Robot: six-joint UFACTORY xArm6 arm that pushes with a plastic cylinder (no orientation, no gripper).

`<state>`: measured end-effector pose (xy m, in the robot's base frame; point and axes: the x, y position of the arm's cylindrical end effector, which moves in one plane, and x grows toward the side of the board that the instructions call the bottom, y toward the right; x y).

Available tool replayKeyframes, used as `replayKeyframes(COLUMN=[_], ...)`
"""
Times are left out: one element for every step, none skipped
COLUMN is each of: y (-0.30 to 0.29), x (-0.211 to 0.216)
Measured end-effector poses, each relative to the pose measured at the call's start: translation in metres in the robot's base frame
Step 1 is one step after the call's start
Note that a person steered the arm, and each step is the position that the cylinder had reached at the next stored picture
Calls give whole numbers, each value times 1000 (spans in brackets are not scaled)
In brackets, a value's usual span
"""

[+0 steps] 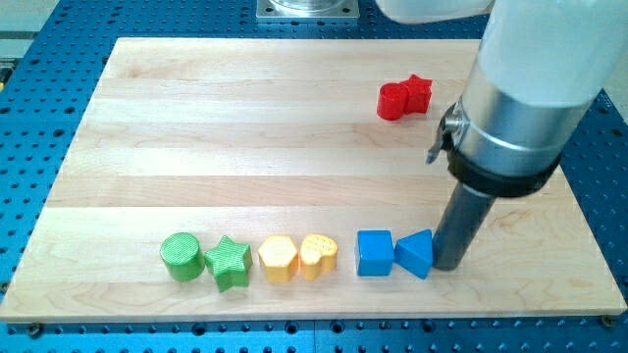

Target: Push the red star closer to the blue triangle

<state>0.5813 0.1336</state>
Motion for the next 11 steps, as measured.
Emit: replayKeyframes(y=[39,100,122,115,80,25,27,45,-5,14,41], x=[27,-33,-152,-247,-308,-295,-228,-268,-270,-175,-127])
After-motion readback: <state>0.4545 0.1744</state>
